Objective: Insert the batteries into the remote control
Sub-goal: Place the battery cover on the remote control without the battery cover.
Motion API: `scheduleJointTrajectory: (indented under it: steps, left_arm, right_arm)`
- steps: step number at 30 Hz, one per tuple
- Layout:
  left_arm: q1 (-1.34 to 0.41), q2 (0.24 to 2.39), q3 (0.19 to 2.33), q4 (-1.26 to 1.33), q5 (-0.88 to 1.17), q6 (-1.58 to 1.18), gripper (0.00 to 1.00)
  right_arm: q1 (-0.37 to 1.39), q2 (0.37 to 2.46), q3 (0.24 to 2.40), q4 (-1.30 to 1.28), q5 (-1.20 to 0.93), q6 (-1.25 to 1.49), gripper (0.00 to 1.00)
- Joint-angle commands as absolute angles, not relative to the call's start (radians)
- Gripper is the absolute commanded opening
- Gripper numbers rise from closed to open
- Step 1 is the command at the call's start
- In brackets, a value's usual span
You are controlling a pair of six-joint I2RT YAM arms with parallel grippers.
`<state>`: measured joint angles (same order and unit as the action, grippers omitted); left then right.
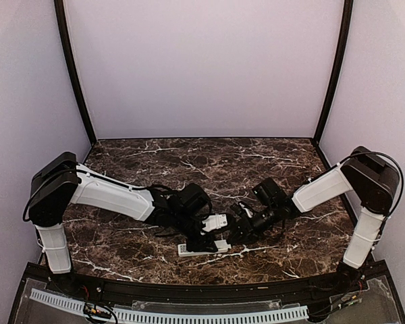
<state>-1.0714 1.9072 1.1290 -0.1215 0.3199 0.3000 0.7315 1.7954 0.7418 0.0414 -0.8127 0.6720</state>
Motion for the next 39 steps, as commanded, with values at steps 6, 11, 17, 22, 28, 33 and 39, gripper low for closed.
scheduleJointTrajectory:
  steps: [6,11,17,22,28,33,39]
  left_arm:
    - [-1.075,1.934,1.118,-0.211,0.326,0.32,0.11]
    - [-1.074,1.927,1.12,-0.214,0.31,0.327,0.25]
    - [-1.073,1.897,1.109,-0.209,0.307,0.333,0.33]
    - [-1.071,1.826,1.082,-0.197,0.325,0.345,0.44]
    - [-1.071,1.704,1.043,-0.192,0.366,0.34,0.52]
    - [-1.066,1.55,0.976,-0.224,0.288,0.255,0.54]
    - [-1.065,1.478,0.928,-0.407,0.058,0.042,0.29]
  right_arm:
    - [0.731,1.782,0.763,0.003,-0.802,0.662,0.23]
    - [0.731,1.766,0.779,-0.032,-0.796,0.648,0.27]
    - [0.731,1.756,0.796,-0.071,-0.791,0.627,0.31]
    - [0.729,1.71,0.807,-0.119,-0.762,0.611,0.36]
    - [0.727,1.638,0.841,-0.23,-0.689,0.593,0.39]
    - [0.736,1.577,0.844,-0.316,-0.569,0.621,0.31]
    - [0.801,1.562,0.885,-0.449,-0.355,0.66,0.09]
